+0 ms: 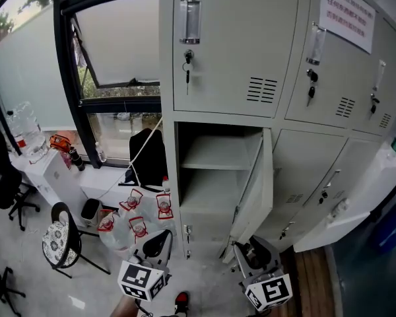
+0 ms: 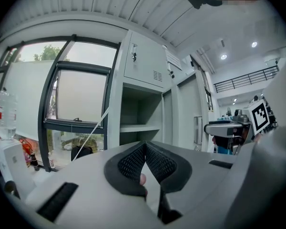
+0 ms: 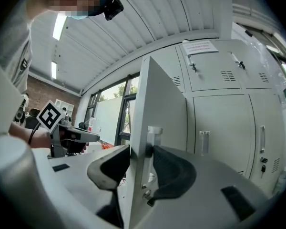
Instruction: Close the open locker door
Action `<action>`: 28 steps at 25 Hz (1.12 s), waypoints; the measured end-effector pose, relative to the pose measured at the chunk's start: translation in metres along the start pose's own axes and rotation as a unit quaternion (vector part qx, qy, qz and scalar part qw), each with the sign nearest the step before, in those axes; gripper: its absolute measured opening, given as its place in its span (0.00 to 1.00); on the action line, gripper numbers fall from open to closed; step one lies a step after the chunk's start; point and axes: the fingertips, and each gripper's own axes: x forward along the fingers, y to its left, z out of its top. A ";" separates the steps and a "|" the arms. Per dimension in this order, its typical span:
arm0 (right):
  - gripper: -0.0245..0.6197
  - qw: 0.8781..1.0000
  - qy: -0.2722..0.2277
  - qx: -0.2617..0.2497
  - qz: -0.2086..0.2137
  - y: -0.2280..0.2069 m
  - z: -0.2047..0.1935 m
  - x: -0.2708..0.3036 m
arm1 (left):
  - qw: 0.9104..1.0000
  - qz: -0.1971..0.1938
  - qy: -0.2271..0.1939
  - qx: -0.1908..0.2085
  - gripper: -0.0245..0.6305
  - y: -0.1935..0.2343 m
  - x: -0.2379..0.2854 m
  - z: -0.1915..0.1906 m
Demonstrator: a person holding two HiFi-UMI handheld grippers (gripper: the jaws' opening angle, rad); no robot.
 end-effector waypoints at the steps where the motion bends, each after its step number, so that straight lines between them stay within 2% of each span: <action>1: 0.28 1.000 0.000 -0.002 0.007 0.004 0.000 0.004 | 1.000 0.005 0.001 0.000 0.07 0.003 -0.001 0.000; 10: 0.27 0.999 -0.014 -0.010 0.050 0.030 0.008 0.042 | 0.999 0.047 -0.001 0.002 0.07 0.029 -0.015 0.002; 17: 0.24 0.997 -0.019 0.014 0.077 0.045 0.009 0.075 | 0.997 0.079 0.000 -0.001 0.07 0.058 -0.024 0.001; 23: 0.23 0.996 -0.017 0.025 0.088 0.056 0.011 0.106 | 0.995 0.097 -0.001 -0.003 0.07 0.080 -0.024 0.001; 28: 0.22 0.996 -0.013 0.025 0.082 0.061 0.011 0.131 | 0.994 0.108 -0.001 -0.003 0.07 0.098 -0.020 -0.001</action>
